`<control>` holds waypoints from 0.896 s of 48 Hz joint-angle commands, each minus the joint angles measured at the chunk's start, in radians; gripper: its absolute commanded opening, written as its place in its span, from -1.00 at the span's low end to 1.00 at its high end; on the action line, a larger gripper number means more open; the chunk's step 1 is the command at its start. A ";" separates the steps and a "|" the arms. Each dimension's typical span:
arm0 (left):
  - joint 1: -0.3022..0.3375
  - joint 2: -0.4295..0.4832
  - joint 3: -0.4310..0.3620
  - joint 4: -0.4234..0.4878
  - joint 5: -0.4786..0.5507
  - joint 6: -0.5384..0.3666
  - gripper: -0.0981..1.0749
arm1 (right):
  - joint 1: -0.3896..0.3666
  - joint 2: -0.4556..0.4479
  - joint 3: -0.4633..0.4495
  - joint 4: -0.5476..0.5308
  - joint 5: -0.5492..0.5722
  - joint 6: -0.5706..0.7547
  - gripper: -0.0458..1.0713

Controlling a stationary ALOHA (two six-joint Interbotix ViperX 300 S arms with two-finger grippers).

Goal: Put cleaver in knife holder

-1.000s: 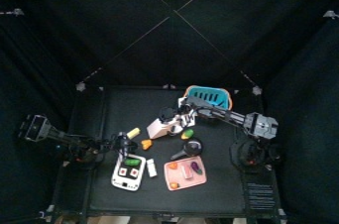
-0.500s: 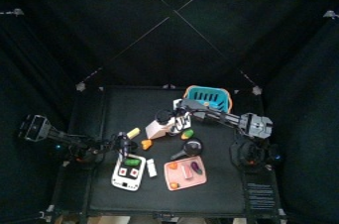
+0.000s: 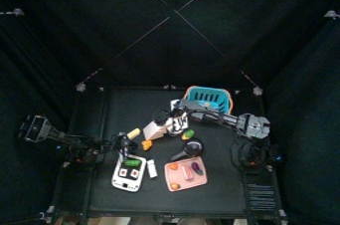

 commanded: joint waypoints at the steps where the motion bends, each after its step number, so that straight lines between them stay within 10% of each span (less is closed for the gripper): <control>1: 0.026 -0.002 -0.026 0.000 -0.009 0.002 0.02 | 0.008 -0.021 -0.040 0.006 -0.003 0.000 -0.15; 43: 0.112 0.129 -0.120 0.000 -0.009 0.003 0.02 | 0.035 -0.012 0.000 -0.037 0.005 0.005 -0.15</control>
